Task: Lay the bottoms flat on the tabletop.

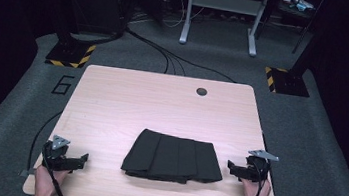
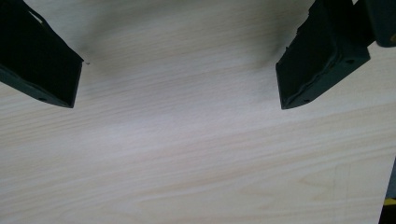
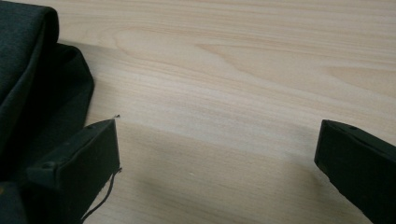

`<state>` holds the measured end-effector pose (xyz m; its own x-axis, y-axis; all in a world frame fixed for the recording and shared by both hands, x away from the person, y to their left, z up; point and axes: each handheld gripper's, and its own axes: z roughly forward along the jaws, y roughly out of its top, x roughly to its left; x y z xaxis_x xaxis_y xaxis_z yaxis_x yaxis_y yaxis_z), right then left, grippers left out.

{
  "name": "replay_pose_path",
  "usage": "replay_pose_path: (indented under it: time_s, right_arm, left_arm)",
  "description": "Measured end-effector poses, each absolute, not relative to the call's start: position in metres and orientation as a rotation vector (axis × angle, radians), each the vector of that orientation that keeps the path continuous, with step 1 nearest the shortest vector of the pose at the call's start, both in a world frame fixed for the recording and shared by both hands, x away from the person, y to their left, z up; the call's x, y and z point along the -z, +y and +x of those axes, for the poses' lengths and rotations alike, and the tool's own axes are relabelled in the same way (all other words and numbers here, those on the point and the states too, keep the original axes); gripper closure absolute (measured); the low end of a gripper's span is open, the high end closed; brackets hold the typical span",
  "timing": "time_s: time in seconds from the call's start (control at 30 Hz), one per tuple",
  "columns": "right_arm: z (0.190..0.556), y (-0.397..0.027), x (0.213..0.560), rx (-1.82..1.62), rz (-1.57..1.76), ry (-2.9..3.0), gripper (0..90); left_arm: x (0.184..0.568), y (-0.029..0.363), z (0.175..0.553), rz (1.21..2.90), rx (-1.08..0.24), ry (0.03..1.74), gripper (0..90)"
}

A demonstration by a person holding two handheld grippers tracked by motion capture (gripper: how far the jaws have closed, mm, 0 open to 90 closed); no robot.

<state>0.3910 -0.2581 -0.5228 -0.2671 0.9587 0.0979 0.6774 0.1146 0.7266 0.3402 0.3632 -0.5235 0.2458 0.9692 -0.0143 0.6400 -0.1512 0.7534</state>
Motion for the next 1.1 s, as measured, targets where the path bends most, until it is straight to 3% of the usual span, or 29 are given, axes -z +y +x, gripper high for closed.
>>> replay_pose_path:
  time_s: [0.5,1.1]
  right_arm:
    - [0.392,-0.258,0.529,-0.88,1.578,1.969,0.5]
    - [0.391,-0.258,0.53,-0.863,1.568,1.966,2.4]
  left_arm:
    - [0.478,0.282,0.341,1.976,-0.578,1.163,0.1]
    - [0.463,0.17,0.349,2.131,-0.455,0.83,0.0]
